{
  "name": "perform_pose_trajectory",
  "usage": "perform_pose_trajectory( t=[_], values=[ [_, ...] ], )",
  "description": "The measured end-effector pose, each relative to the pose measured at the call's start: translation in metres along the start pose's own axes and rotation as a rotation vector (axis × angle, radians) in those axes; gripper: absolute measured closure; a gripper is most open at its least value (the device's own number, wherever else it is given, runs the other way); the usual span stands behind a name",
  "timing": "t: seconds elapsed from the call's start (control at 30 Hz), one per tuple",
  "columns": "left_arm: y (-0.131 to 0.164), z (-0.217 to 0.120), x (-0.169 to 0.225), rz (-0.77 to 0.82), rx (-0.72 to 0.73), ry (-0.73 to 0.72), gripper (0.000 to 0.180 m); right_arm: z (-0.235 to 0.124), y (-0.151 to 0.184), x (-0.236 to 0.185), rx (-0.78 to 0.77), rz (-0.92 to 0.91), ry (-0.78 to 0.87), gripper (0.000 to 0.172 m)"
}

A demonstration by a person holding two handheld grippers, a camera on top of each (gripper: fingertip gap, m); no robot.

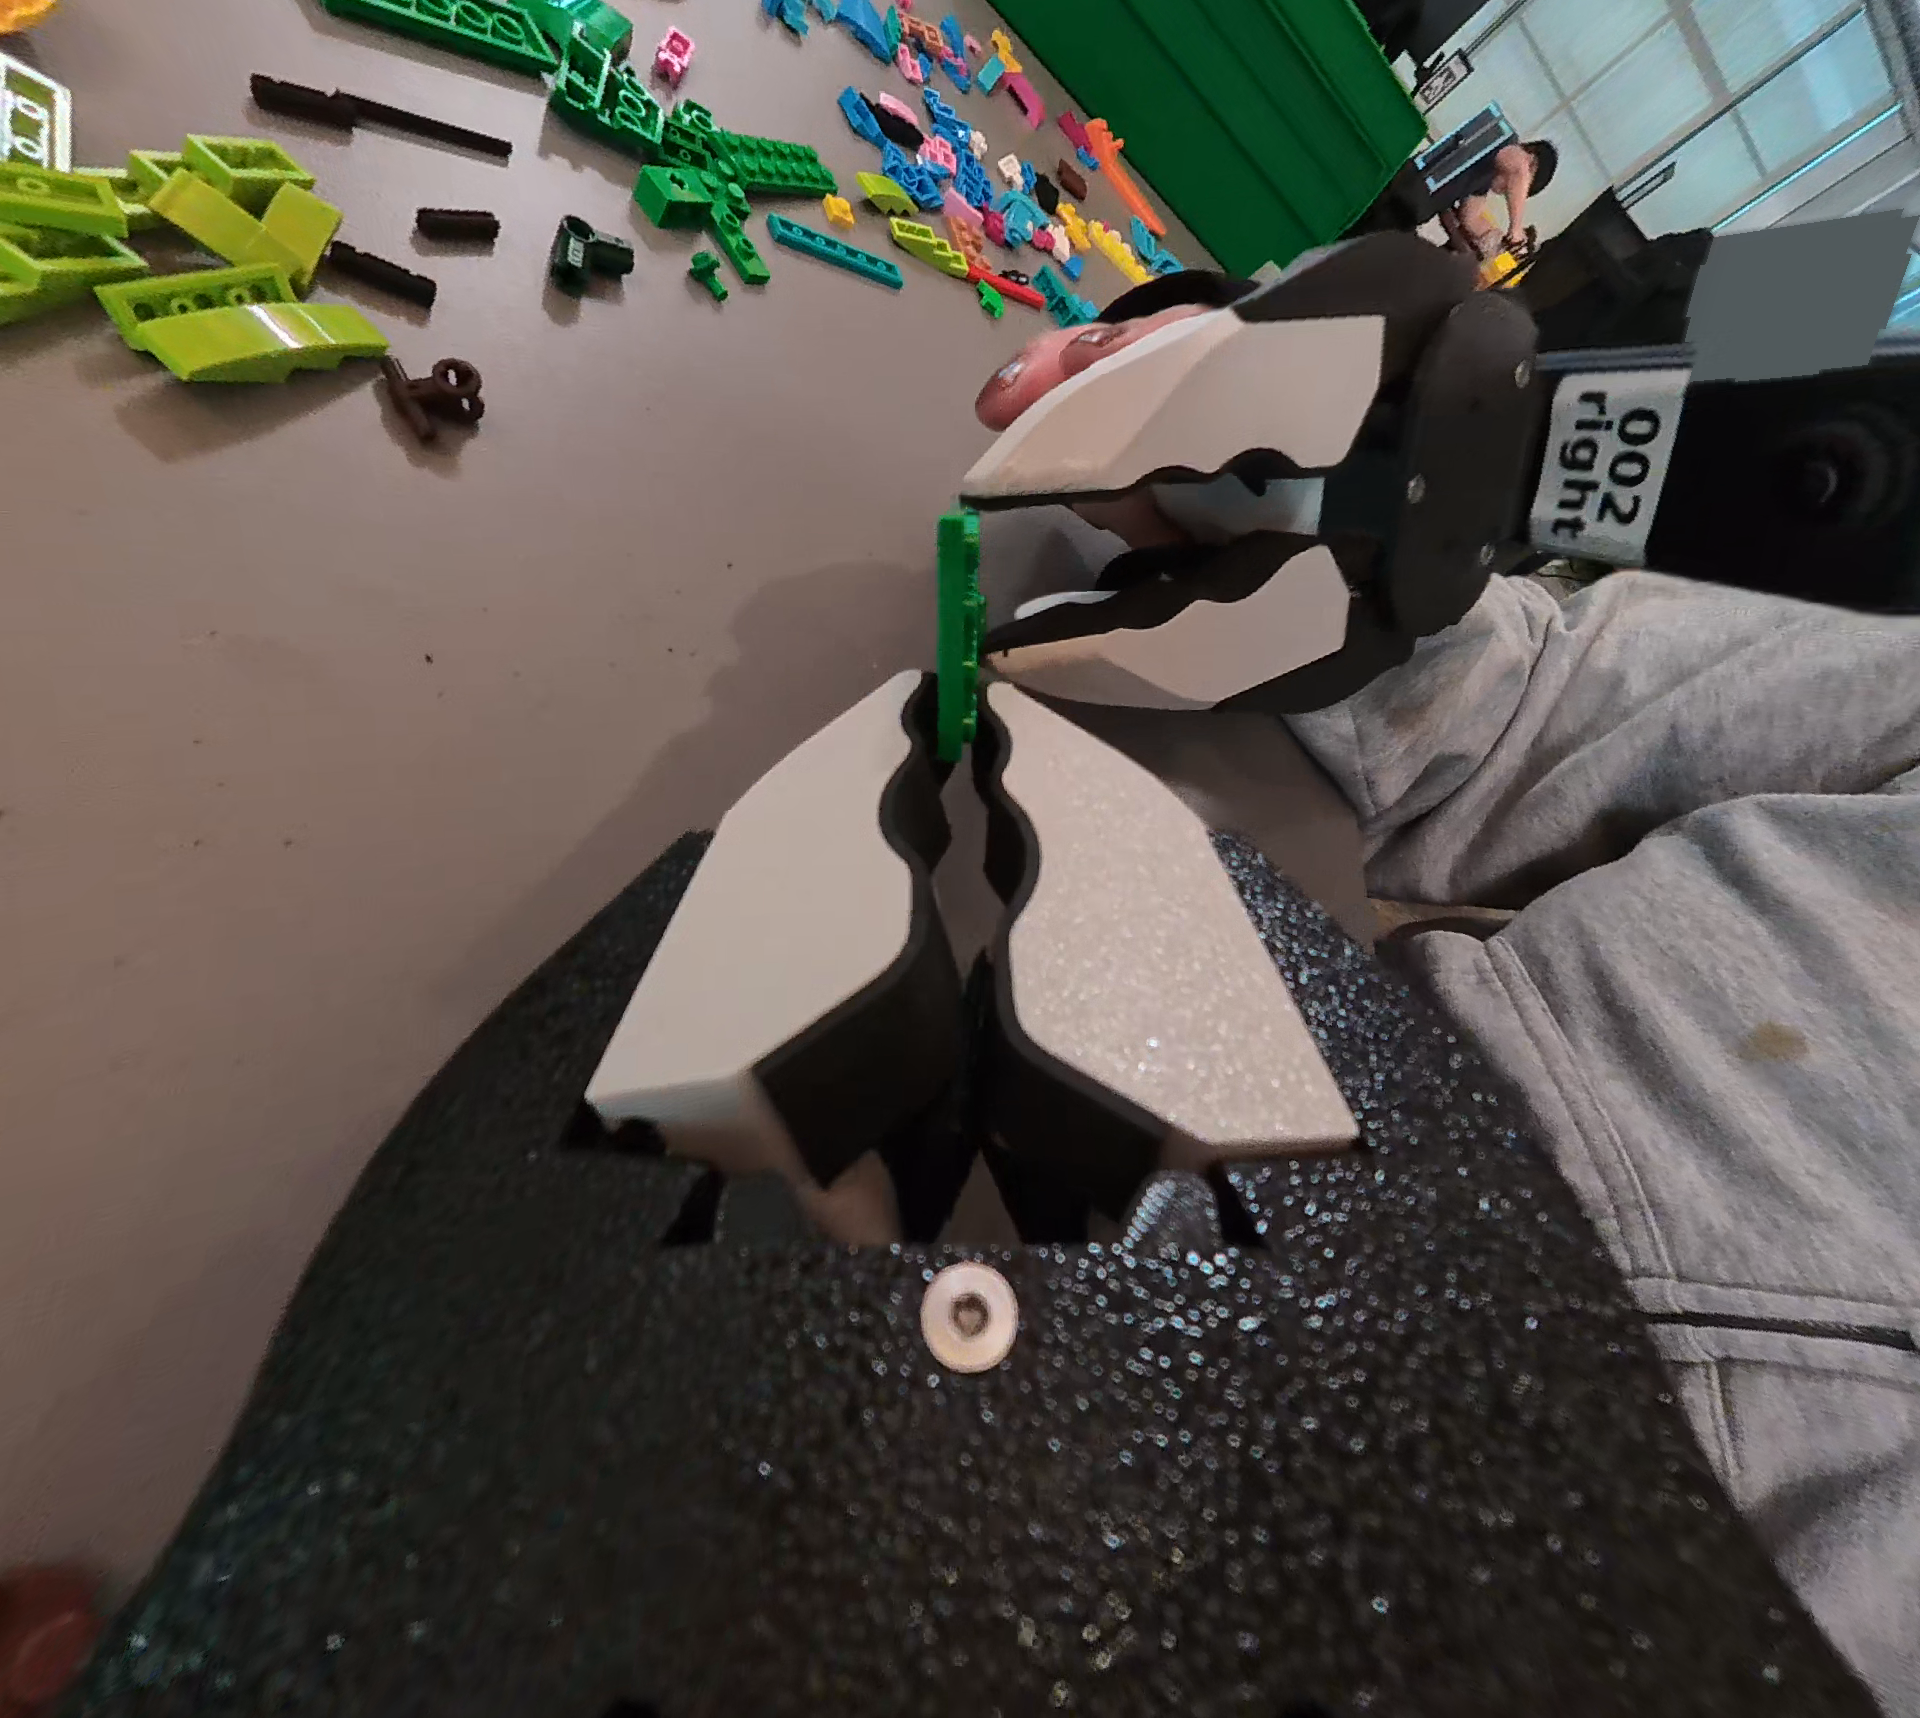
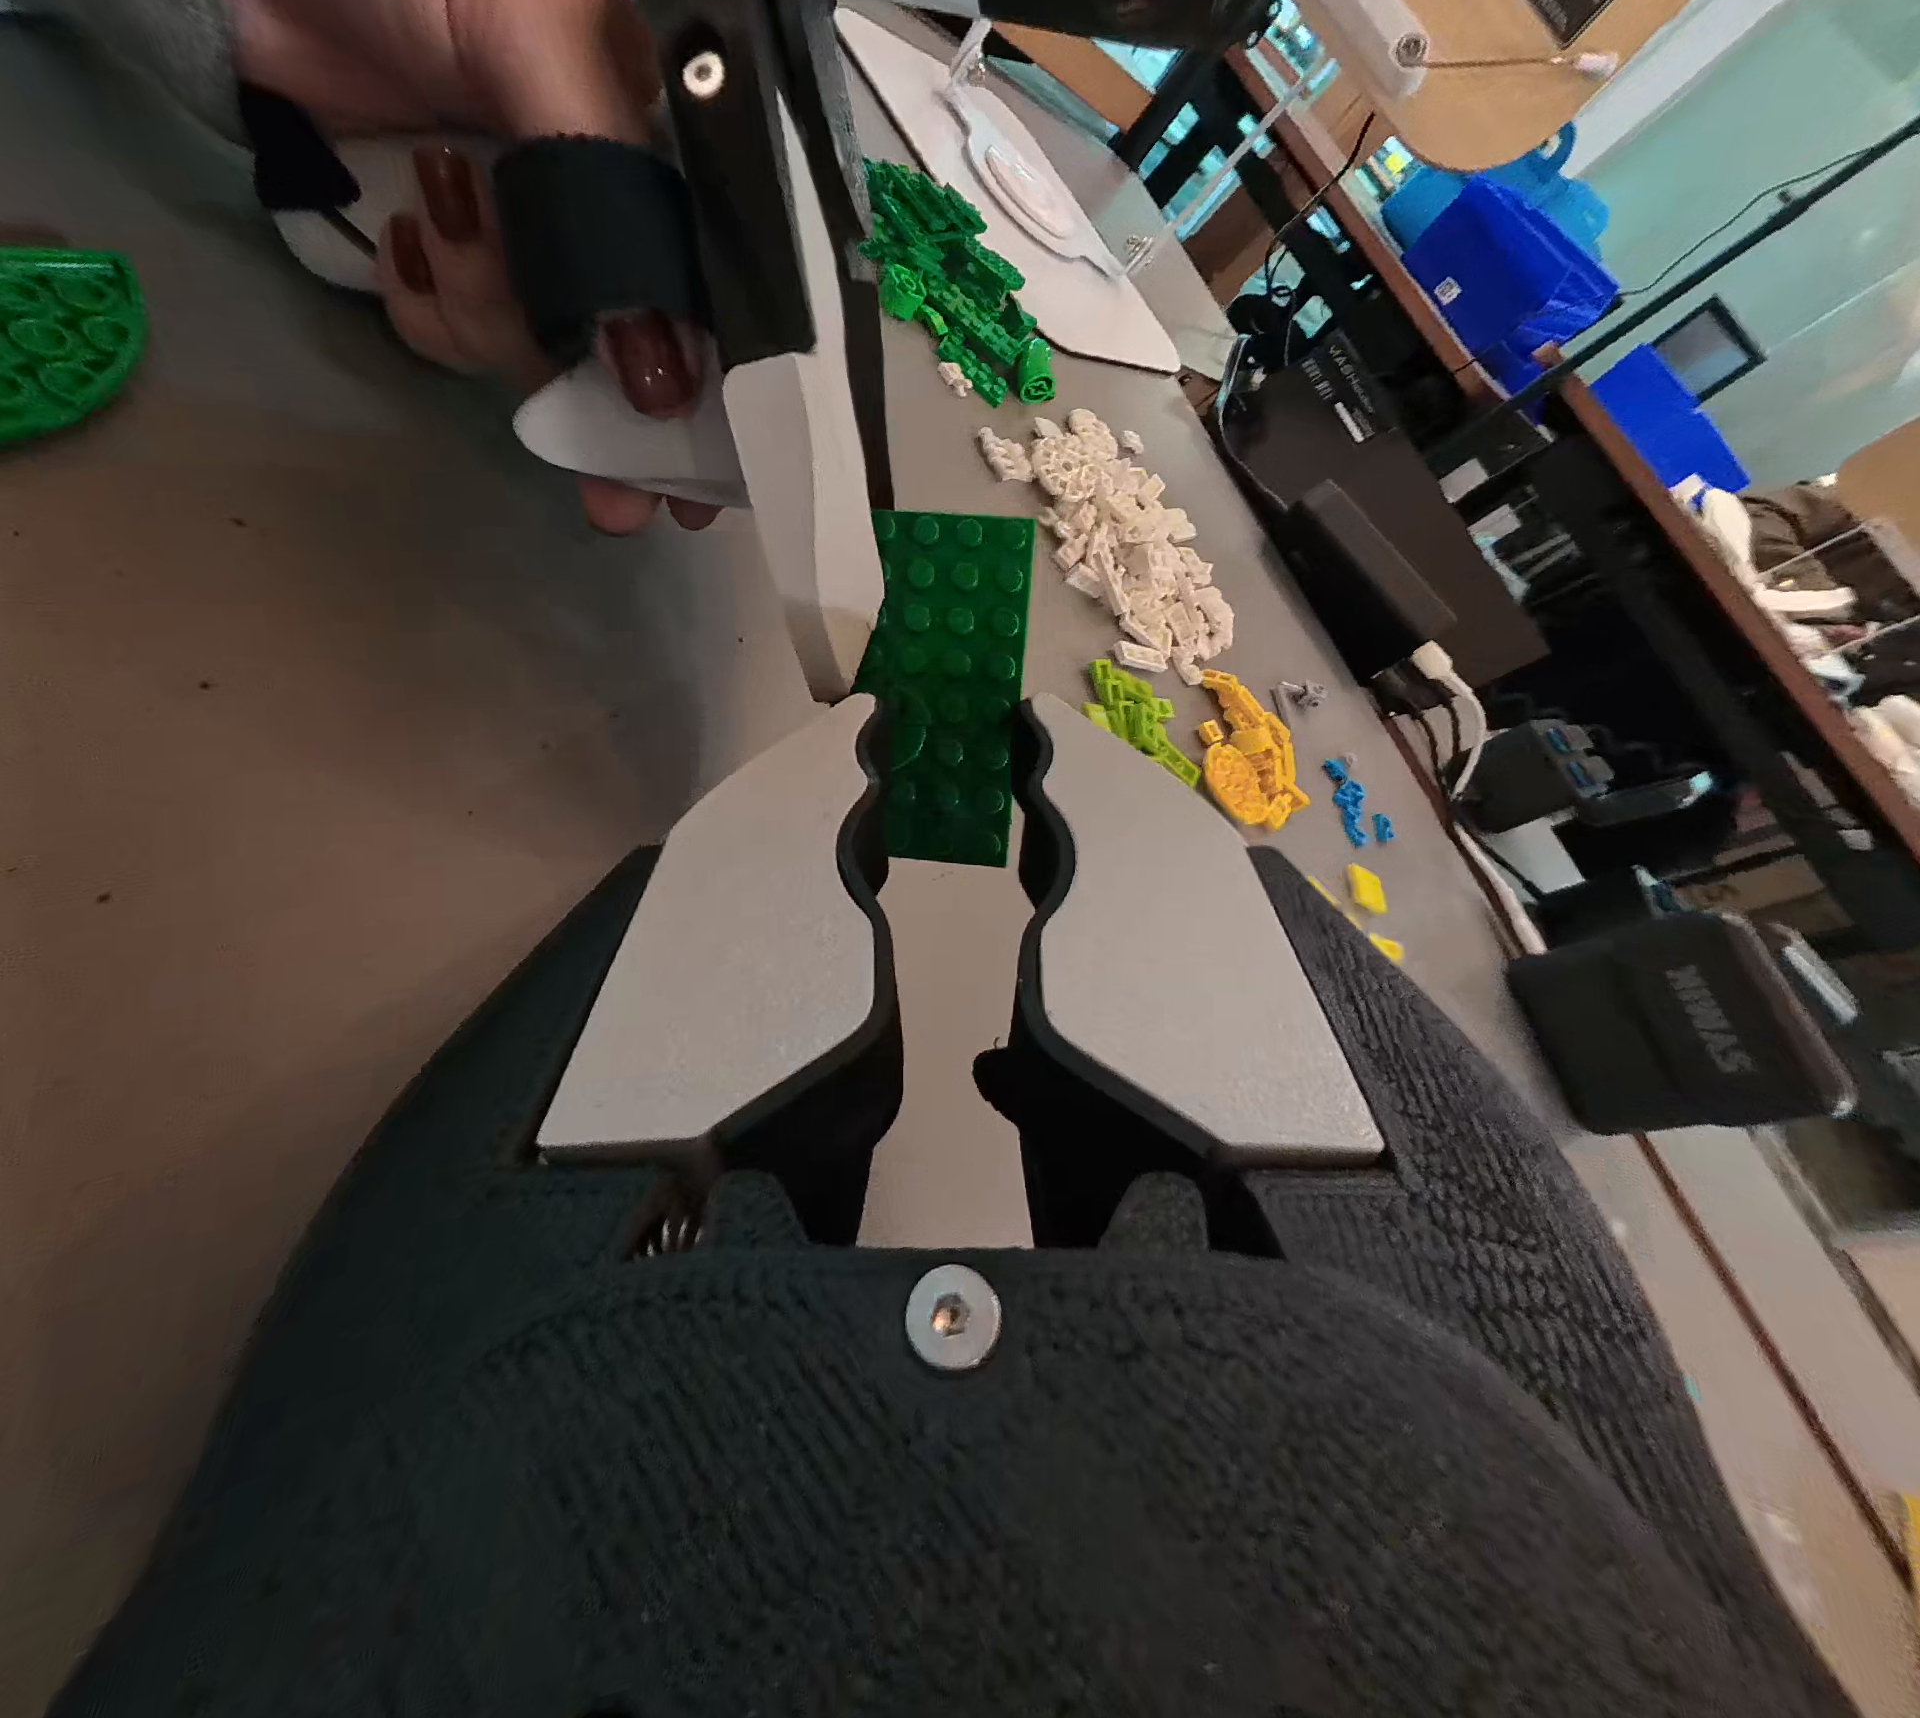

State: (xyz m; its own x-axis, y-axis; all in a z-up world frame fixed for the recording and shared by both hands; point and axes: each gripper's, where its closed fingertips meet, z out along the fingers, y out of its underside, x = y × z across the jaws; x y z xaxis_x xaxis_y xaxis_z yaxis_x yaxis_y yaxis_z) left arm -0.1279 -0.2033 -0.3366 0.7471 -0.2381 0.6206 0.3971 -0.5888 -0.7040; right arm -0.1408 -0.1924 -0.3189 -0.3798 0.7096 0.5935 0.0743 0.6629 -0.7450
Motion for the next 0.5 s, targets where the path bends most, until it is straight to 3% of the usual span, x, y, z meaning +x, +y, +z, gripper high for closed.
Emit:
perform_pose_trajectory(
  t=[0.07,0.1,0.3,0.4,0.5],
  values=[
    [0.000,0.001,0.001,-0.004,-0.003,0.011,0.178,-0.001,0.000,-0.001,0.002,0.061,-0.037,0.151],
    [-0.001,0.001,0.001,-0.011,0.006,0.009,0.179,-0.002,-0.001,-0.004,0.015,0.090,-0.070,0.172],
    [0.002,0.002,0.001,-0.017,-0.011,0.014,0.178,-0.004,-0.002,0.002,0.027,0.063,-0.027,0.172],
    [0.004,0.002,0.001,-0.023,-0.021,0.017,0.179,-0.005,0.001,0.005,0.007,0.025,-0.006,0.149],
    [0.009,0.004,0.003,-0.007,-0.061,0.024,0.179,-0.005,0.003,0.001,-0.003,0.033,-0.042,0.147]
  ],
)
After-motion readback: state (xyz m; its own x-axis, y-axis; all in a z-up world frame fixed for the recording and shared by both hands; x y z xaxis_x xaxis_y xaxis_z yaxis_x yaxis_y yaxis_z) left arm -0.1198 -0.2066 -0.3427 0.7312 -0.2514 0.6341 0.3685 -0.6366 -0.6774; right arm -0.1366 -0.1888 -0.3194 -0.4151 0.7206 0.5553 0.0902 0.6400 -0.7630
